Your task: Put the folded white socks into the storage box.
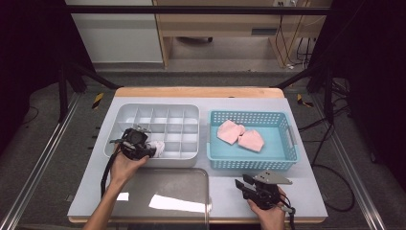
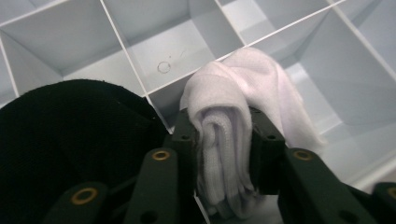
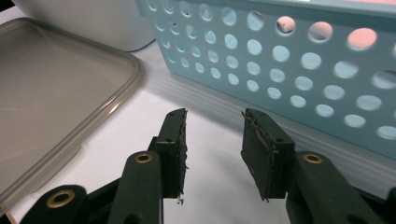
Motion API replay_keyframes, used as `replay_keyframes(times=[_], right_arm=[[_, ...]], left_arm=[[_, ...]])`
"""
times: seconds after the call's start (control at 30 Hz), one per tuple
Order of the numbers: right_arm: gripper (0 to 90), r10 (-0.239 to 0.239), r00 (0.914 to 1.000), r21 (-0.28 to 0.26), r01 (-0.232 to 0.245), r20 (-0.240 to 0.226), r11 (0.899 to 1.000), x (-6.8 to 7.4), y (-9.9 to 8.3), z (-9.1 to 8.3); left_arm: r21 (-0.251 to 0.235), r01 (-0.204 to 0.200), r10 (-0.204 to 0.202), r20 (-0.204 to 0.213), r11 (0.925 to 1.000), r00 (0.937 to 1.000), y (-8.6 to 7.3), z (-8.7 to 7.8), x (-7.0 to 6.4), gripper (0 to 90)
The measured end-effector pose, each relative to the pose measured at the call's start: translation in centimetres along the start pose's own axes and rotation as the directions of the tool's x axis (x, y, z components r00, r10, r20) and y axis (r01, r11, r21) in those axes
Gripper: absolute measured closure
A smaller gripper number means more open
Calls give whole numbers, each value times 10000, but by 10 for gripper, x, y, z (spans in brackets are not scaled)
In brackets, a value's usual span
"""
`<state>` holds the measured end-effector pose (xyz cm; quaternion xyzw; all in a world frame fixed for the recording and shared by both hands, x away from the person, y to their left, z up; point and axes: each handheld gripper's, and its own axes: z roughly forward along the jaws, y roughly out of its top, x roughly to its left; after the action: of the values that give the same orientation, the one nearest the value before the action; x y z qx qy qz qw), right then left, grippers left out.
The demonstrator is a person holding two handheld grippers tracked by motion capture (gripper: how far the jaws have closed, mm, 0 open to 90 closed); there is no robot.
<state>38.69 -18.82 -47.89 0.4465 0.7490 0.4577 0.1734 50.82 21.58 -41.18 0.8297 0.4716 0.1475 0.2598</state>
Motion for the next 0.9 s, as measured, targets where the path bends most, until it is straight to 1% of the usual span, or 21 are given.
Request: replay_keyframes(times=[0.03,0.07,0.1,0.2,0.23,0.27,0.3,0.33,0.37,0.43,0.53,0.57,0.63,0.7,0.77,0.8,0.83,0.87,0.9], right_arm=[[592,-12,10000,-13,12,38,10000,-1,0,0],[588,10,10000,-14,-10,66,10000,-1,0,0],[586,-3,10000,-28,4,89,10000,-2,-1,-1],[588,8,9999,-110,-6,141,9999,-3,-1,-3],[590,13,9999,-134,-11,163,9999,-4,0,-3],[594,35,9998,-155,-32,171,9999,-4,0,-4],[600,62,9998,-156,-60,170,9999,-4,0,-4],[604,54,9999,-163,-51,153,9999,-4,0,-5],[609,9,9999,-170,-6,143,9999,-3,0,-5],[617,-8,9999,-170,10,128,9999,-3,0,-5],[627,2,9999,-155,0,103,9999,-3,0,-4],[630,-22,10000,-156,24,95,9999,-3,1,-4],[632,-69,9999,-132,70,73,9999,-2,1,-4],[631,-96,9999,-118,96,44,9999,-1,1,-4],[628,-87,10000,-154,87,31,9998,-1,1,-4],[624,-49,10000,-164,50,25,9999,-1,2,-5],[621,-45,10000,-233,46,62,9997,-1,2,-6],[618,-42,10000,-263,44,67,9996,-1,2,-7],[614,-32,10000,-323,35,85,9995,-2,3,-8]], left_arm=[[-161,-57,56,-50,9999,10000,0,-3,0,605],[-321,-156,150,-161,9994,9998,-1,-7,0,542],[-545,-123,118,-89,9984,9999,-1,-11,1,503],[-1131,88,-72,147,9935,9999,-2,-22,5,500],[-1227,122,-101,173,9924,9998,-2,-23,4,526],[-1167,57,-50,60,9932,10000,-1,-20,3,557],[-1110,18,-32,-118,9938,9999,-1,-18,1,616],[-1003,44,-60,-160,9949,9999,0,-13,0,666],[-957,96,-108,-122,9954,9999,1,-10,0,698],[-689,93,-110,-256,9976,9996,1,-3,-2,731],[-229,-165,151,-606,9996,9980,2,5,-4,763],[-116,-250,240,-770,9996,9967,2,8,-5,766],[-39,-249,245,-848,9997,9961,3,11,-5,767],[-108,-193,184,-728,9998,9972,2,9,-3,764],[-330,-22,5,-541,9995,9985,1,4,0,740],[-600,106,-129,-385,9981,9992,0,-2,2,718],[-798,138,-158,-247,9967,9996,-1,-5,4,699],[-1061,186,-196,-83,9942,9998,-2,-11,5,680],[-1402,312,-305,73,9896,9995,-3,-18,6,648]])
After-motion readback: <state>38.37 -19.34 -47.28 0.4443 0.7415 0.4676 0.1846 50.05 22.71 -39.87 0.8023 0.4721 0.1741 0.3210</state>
